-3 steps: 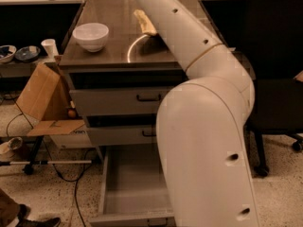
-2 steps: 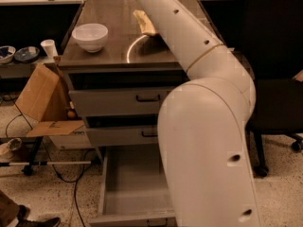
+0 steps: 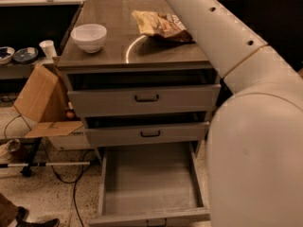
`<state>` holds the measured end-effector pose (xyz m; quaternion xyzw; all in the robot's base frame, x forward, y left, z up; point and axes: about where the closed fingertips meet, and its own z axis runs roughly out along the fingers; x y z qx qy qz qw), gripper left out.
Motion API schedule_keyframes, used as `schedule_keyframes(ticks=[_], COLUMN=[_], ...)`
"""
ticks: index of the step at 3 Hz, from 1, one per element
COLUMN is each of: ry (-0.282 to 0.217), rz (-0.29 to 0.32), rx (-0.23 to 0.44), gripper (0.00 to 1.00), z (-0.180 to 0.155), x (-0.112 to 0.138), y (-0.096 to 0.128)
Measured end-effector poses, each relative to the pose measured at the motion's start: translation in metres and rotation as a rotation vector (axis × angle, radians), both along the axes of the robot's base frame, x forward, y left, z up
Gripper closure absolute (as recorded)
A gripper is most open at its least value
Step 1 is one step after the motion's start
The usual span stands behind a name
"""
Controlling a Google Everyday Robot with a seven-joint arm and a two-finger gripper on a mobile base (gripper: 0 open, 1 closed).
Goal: Place green jalapeno chip bag into bottom drawer
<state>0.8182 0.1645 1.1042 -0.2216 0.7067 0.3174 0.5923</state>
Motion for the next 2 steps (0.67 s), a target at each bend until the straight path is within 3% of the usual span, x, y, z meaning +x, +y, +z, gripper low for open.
schedule_keyframes(ticks=[1, 2], ry=[-0.036, 0.011], rz=[-0.064, -0.083], rx=[0.041, 0.014], gripper=[1.0, 1.0], z=[0.03, 0.005], x=[-0.043, -0.105], y=[-0.047, -0.075])
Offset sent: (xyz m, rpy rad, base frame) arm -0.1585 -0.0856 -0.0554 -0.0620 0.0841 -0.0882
